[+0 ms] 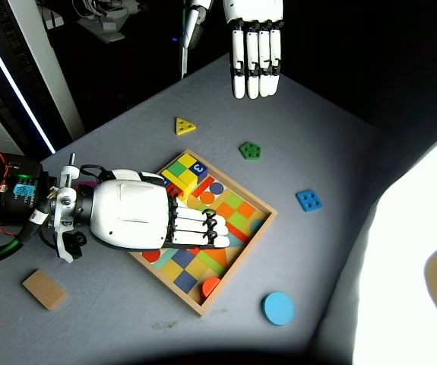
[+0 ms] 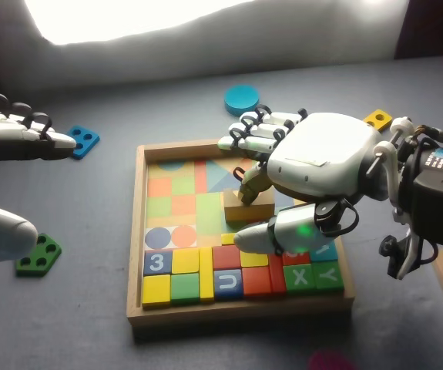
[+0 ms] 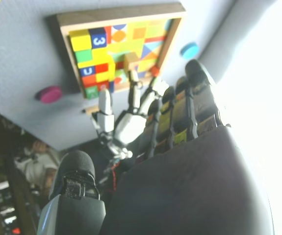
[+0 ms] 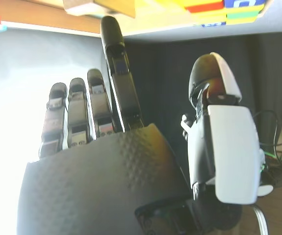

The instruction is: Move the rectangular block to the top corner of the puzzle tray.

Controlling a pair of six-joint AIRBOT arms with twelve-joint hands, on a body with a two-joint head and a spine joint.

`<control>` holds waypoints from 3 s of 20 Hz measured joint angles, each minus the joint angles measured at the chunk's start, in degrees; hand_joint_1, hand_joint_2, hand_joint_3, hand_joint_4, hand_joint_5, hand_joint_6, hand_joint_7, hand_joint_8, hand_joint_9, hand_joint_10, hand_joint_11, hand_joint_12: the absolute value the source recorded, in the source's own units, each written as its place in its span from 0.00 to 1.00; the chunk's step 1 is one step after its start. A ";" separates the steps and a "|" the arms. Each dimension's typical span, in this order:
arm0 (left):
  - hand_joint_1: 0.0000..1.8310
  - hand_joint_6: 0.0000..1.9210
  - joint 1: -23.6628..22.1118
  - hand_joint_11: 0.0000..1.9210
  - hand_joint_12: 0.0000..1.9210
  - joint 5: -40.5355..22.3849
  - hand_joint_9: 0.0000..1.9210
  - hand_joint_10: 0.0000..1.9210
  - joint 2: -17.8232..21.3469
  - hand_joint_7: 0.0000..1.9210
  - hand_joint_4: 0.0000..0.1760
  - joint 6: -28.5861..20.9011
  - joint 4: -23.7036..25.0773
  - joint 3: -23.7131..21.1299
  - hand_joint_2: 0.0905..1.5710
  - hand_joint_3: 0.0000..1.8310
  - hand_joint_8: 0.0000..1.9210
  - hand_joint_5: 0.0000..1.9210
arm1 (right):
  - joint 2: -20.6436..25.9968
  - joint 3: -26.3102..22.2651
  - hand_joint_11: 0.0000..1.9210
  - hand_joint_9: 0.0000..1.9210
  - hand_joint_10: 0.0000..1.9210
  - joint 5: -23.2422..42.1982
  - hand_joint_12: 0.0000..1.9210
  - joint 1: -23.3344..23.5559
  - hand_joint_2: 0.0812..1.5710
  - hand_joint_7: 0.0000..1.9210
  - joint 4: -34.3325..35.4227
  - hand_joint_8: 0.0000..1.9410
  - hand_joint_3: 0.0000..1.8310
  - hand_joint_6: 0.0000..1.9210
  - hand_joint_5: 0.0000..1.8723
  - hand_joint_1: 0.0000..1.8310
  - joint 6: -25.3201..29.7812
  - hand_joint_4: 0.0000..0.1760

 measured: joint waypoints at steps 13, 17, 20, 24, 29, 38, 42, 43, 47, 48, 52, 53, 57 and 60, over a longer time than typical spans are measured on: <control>0.00 0.00 0.00 0.00 0.24 -0.04 0.02 0.00 0.00 0.02 0.18 0.00 0.02 0.11 0.76 0.00 0.00 0.02 | 0.00 0.70 0.00 0.00 0.00 0.24 0.00 -0.50 0.73 0.04 1.01 0.01 0.01 0.15 0.36 0.00 -0.02 0.00; 0.00 0.00 0.00 0.00 0.23 -0.04 0.01 0.00 0.00 0.01 0.16 0.00 0.02 0.11 0.76 0.00 0.00 0.01 | 0.02 2.60 0.00 0.00 0.00 0.28 0.00 -0.50 0.73 0.03 1.95 0.00 0.01 0.15 0.35 0.00 0.00 0.00; 0.00 0.00 0.00 0.00 0.24 -0.04 0.02 0.00 0.00 0.01 0.17 0.00 0.00 0.11 0.76 0.00 0.00 0.01 | 0.26 3.72 0.00 0.00 0.00 0.31 0.00 -0.52 0.73 0.02 2.05 0.00 0.01 0.15 0.35 0.00 0.00 0.00; 0.00 0.00 0.00 0.00 0.24 -0.04 0.02 0.00 0.00 0.01 0.18 0.00 0.02 0.11 0.76 0.00 0.00 0.01 | 0.26 5.55 0.00 0.00 0.00 0.46 0.00 -0.61 0.73 0.04 1.97 0.01 0.01 0.16 0.35 0.00 0.00 0.00; 0.00 0.00 0.00 0.00 0.21 -0.04 0.02 0.00 0.00 0.01 0.22 0.00 0.00 0.11 0.76 0.00 0.00 0.01 | 0.31 6.95 0.00 0.00 0.00 1.40 0.00 -0.94 0.73 0.04 -0.11 0.01 0.01 0.16 0.35 0.00 -0.02 0.00; 0.00 0.00 0.00 0.00 0.17 -0.04 0.01 0.00 0.00 0.02 0.24 0.00 0.00 0.11 0.75 0.00 0.00 0.01 | -0.79 9.64 0.00 0.00 0.00 2.32 0.00 -0.92 0.74 0.05 -1.62 0.00 0.00 0.17 0.36 0.00 0.02 0.00; 0.00 0.00 0.00 0.00 0.19 -0.04 0.02 0.00 0.00 0.02 0.21 0.00 0.02 0.09 0.75 0.00 0.00 0.02 | -1.42 10.99 0.00 0.00 0.00 2.38 0.00 -0.68 0.74 0.05 -1.66 0.00 0.00 0.18 0.36 0.00 0.15 0.00; 0.00 0.00 0.00 0.00 0.17 -0.04 0.02 0.00 0.00 0.01 0.22 0.00 0.00 0.04 0.75 0.00 0.00 0.01 | -1.46 10.99 0.00 0.00 0.00 2.45 0.00 -0.68 0.74 0.05 -1.62 0.00 0.00 0.18 0.36 0.00 0.15 0.00; 0.00 0.00 0.00 0.00 0.19 -0.04 0.02 0.00 0.00 0.02 0.22 0.00 0.02 0.04 0.75 0.00 0.00 0.02 | -1.84 11.45 0.00 0.00 0.00 2.51 0.00 -0.48 0.74 0.02 -1.95 0.00 0.00 0.18 0.35 0.00 0.17 0.00; 0.00 0.00 0.00 0.00 0.19 -0.04 0.02 0.00 0.00 0.02 0.20 0.00 0.02 0.04 0.76 0.00 0.00 0.02 | -1.90 11.65 0.00 0.00 0.00 2.64 0.00 -0.48 0.73 0.03 -1.95 0.00 0.00 0.18 0.36 0.00 0.17 0.00; 0.00 0.00 0.00 0.00 0.19 -0.04 0.02 0.00 0.00 0.02 0.24 0.00 0.02 0.04 0.75 0.00 0.00 0.02 | -1.95 11.96 0.00 0.00 0.00 2.75 0.00 -0.48 0.73 0.04 -1.97 0.01 0.00 0.19 0.35 0.00 0.22 0.00; 0.00 0.00 0.00 0.00 0.18 -0.04 0.02 0.00 0.00 0.01 0.24 0.00 0.02 0.04 0.75 0.00 0.00 0.02 | -1.95 11.98 0.00 0.00 0.00 2.75 0.00 -0.48 0.73 0.04 -1.97 0.00 0.00 0.18 0.35 0.00 0.22 0.00; 0.00 0.00 0.00 0.00 0.20 -0.02 0.03 0.00 -0.24 0.03 0.21 0.00 0.02 0.04 0.76 0.00 0.00 0.03 | -1.95 12.07 0.00 0.00 0.00 2.16 0.00 0.00 0.73 0.04 -1.99 0.00 0.00 0.19 0.35 0.00 0.28 0.00; 0.00 0.00 0.02 0.00 0.19 -0.04 0.02 0.00 -0.24 0.02 0.21 0.00 0.02 0.04 0.76 0.00 0.00 0.02 | -1.88 12.41 0.00 0.00 0.00 1.62 0.00 1.07 0.73 0.05 -2.01 0.01 0.00 0.19 0.36 0.00 1.36 0.00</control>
